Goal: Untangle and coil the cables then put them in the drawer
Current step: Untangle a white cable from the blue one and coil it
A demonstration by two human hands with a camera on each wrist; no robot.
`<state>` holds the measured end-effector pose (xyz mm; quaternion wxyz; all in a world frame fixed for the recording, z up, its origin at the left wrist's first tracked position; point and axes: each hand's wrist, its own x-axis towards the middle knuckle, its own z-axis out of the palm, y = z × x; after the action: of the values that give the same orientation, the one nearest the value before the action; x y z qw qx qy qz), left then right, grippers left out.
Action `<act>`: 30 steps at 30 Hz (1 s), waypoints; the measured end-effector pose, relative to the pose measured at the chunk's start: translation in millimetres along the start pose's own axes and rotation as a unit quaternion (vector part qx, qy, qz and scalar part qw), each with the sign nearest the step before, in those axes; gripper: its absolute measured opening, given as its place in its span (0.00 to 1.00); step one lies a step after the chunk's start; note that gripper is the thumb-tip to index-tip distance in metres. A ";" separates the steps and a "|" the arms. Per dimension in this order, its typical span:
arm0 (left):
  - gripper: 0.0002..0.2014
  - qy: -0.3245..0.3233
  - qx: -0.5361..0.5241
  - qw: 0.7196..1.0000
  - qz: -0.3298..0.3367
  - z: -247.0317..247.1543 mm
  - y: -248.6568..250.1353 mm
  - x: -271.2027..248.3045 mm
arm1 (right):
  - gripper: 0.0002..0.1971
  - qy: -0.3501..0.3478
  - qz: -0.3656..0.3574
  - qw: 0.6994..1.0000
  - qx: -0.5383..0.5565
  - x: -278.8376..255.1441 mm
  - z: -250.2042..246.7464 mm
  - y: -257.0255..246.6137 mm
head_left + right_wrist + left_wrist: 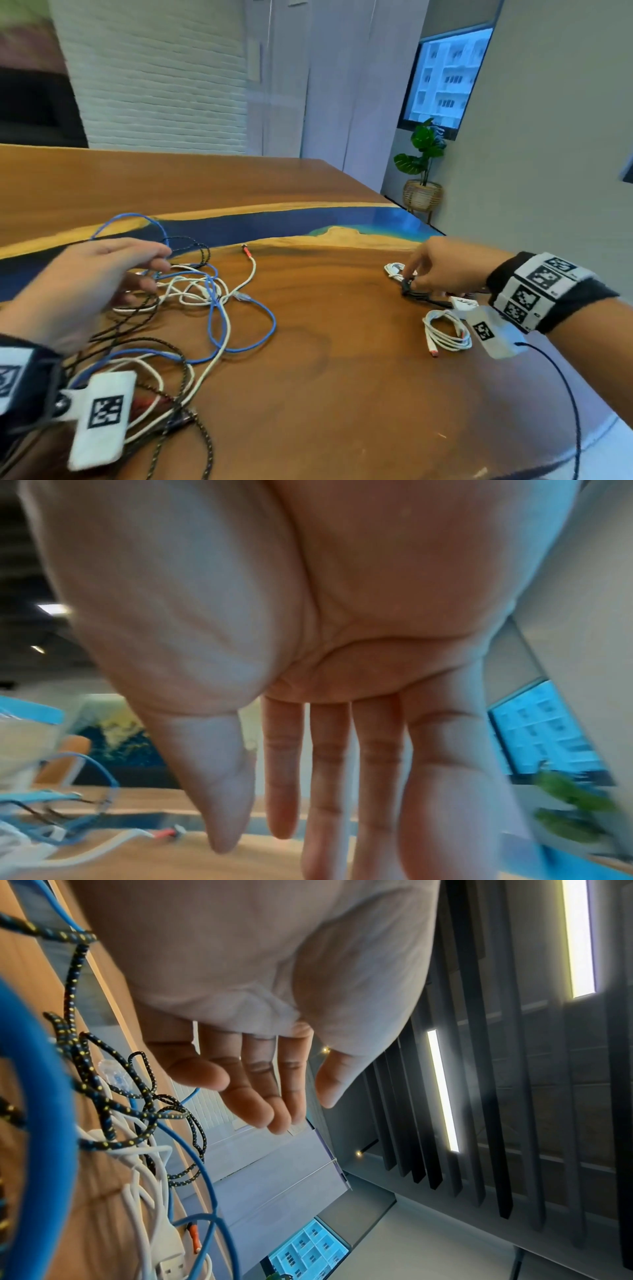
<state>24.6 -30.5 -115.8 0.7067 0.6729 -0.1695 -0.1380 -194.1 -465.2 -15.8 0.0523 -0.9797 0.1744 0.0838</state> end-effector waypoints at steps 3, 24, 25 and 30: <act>0.09 0.053 0.043 0.996 0.054 33.5 25.2 -37.6 | 0.07 0.036 -0.096 0.995 0.002 3.9 -3.2 -63.9; 0.09 0.095 0.111 0.989 -0.014 34.2 39.3 -55.6 | 0.09 0.068 -0.266 0.936 -0.220 59.2 56.0 -312.3; 0.09 0.093 0.107 0.990 -0.015 34.6 39.1 -55.5 | 0.10 0.064 -0.263 0.936 -0.223 59.3 55.1 -311.5; 0.08 0.094 0.112 0.989 -0.018 37.8 40.1 -58.4 | 0.14 0.035 -0.243 0.945 -0.216 59.3 55.1 -302.1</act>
<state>-45.6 -37.7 -77.4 0.6373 0.7606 -0.1039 -0.0671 -41.5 -195.6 -58.5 -0.1477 -0.9825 -0.0891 0.0701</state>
